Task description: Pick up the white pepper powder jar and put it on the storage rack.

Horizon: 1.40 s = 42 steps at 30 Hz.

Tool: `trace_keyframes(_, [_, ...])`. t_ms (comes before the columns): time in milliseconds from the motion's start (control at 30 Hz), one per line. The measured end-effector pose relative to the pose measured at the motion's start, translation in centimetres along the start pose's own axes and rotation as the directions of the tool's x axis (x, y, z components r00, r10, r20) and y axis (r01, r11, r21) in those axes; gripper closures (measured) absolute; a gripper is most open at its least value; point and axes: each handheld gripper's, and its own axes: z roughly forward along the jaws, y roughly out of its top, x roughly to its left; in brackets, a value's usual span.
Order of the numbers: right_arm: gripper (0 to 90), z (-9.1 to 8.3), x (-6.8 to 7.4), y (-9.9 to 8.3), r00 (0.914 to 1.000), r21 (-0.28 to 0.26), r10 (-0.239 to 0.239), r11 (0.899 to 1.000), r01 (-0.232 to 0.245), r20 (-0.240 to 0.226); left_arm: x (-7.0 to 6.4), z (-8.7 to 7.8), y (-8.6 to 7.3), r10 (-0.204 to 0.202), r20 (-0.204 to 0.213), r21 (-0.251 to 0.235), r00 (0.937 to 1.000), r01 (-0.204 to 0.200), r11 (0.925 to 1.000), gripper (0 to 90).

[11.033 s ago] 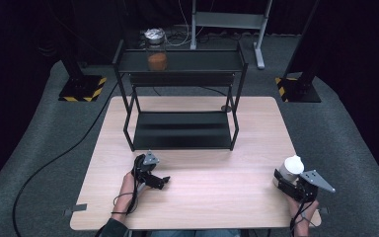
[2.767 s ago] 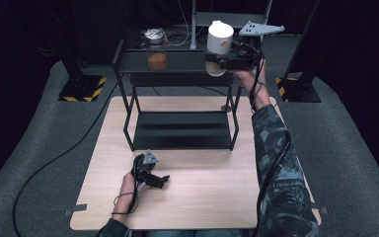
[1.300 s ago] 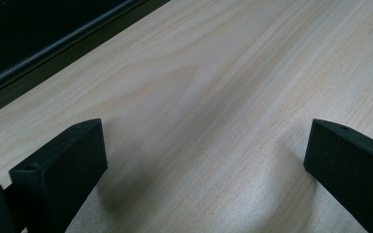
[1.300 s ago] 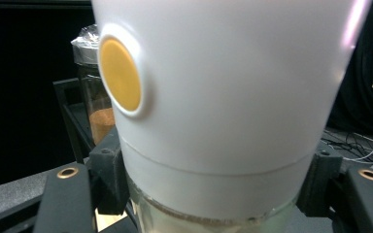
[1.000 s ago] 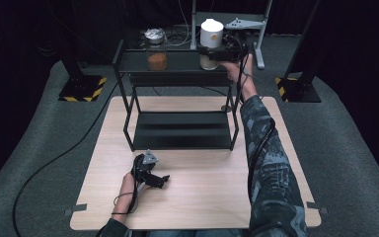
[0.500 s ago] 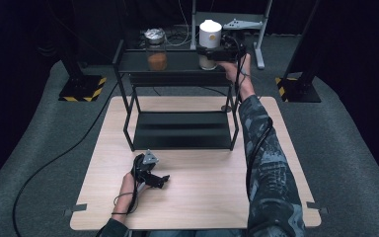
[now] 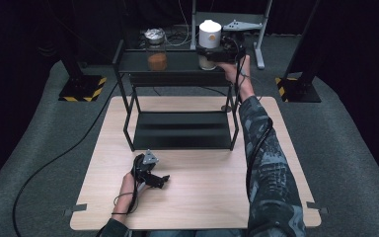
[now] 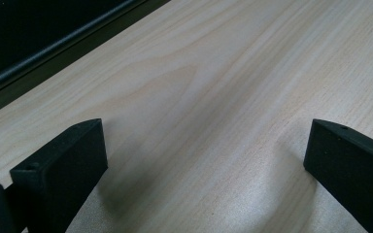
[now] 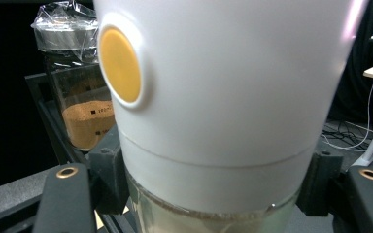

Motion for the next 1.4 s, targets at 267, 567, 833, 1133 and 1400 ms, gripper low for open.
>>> trace_keyframes(267, [29.6, 0.0, 0.1, 0.0, 1.0000, 0.000, -0.007, 1.000, 0.007, 0.004, 0.0, 0.0, 0.0, 0.000, 0.000, 0.000, 1.0000, 0.000, 1.0000, 0.9])
trace_keyframes(567, [25.5, -0.1, 0.0, 0.1, 0.9999, 0.005, 0.012, 1.000, -0.012, -0.002, 0.0, 0.0, 0.0, 0.000, 0.000, 0.000, 1.0000, 0.000, 1.0000, 0.9])
trace_keyframes(833, [8.1, -1.2, 0.5, -0.1, 0.9999, 0.028, 0.010, 1.000, -0.010, 0.001, 0.0, 0.0, 0.0, 0.001, -0.001, 0.000, 1.0000, -0.001, 1.0000, 1.0])
trace_keyframes(1133, [2.7, -5.5, 0.6, -1.4, 0.9985, -0.006, -0.026, 1.000, 0.026, -0.047, -0.1, 0.0, 0.0, 0.000, -0.002, -0.003, 1.0000, 0.000, 1.0000, 1.0])
trace_keyframes(1400, [1.1, -9.8, 1.7, -4.0, 0.9927, -0.012, -0.093, 0.996, 0.092, -0.077, -0.1, 0.0, 0.0, 0.004, -0.003, -0.002, 1.0000, -0.004, 1.0000, 1.1])
